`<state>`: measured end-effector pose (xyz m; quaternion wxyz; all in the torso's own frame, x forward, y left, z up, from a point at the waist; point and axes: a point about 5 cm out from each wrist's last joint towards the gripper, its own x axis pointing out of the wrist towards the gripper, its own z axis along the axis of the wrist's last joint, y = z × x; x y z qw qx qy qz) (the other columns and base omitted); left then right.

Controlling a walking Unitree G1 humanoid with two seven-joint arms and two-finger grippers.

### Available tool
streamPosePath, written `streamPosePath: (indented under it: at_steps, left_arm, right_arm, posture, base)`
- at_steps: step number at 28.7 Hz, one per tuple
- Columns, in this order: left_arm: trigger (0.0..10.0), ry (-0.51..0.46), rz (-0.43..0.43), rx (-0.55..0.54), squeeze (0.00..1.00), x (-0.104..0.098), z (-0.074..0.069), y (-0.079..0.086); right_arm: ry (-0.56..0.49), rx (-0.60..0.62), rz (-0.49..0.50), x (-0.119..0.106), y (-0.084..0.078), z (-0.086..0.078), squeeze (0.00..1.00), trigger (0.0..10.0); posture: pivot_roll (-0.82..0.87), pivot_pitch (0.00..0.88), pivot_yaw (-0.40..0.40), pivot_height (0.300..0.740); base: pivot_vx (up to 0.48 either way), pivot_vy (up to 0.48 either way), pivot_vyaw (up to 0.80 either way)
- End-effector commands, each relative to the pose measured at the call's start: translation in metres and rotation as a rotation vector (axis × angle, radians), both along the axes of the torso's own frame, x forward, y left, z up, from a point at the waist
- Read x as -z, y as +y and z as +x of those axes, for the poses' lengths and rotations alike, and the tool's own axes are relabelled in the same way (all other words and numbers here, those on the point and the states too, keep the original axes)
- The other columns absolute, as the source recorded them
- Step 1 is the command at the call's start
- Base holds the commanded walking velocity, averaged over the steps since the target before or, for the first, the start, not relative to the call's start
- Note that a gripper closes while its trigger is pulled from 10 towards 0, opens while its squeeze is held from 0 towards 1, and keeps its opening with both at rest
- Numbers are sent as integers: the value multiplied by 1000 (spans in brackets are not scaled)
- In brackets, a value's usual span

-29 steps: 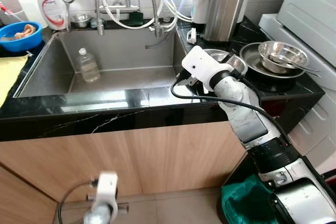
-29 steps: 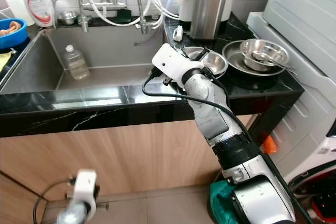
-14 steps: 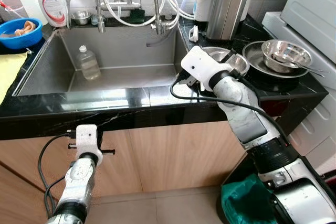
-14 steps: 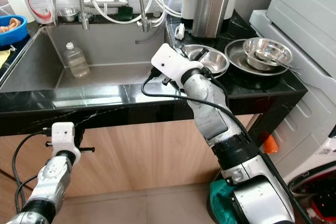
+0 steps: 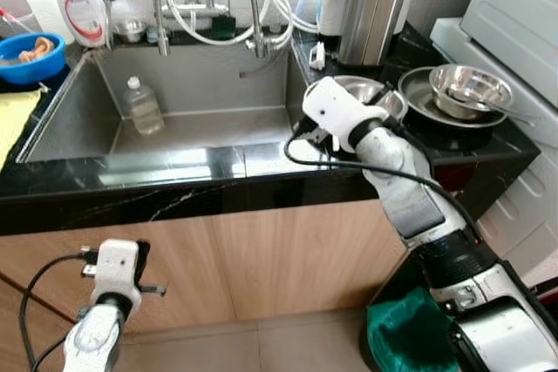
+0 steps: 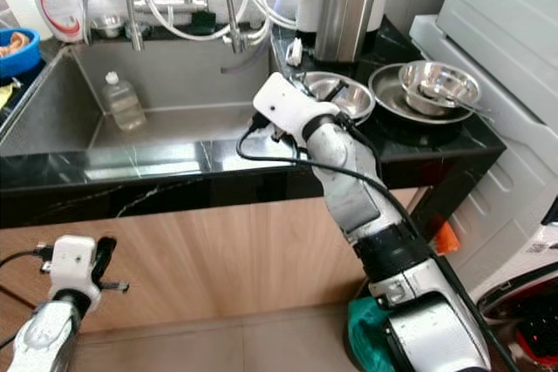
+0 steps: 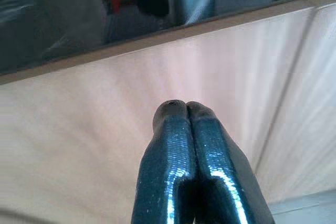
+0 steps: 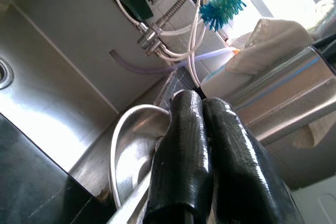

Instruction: Kitchen organization

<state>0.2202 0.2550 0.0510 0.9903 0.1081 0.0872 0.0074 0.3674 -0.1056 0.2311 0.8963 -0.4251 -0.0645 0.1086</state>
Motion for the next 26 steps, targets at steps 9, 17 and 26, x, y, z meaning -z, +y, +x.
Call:
streamPosePath:
  at_steps: [9,17,26]
  left_arm:
    - [10000,-392,-150,-78,0,-114,54,7]
    - [10000,-414,-288,229,0,-159,86,-62]
    - [10000,-228,-678,352,0,-176,112,-118]
  right_arm:
    - [0,-5,14,-2,2,2,0,10000]
    - [-5,-10,14,-1,2,1,0,10000]
    - [-30,-15,32,-6,3,1,0,10000]
  posture:
    - [-136,0,7,740]
    - [-147,0,11,740]
    - [-148,0,19,740]
  base:
    - [0,0,0]
    - [0,0,0]
    - [0,0,0]
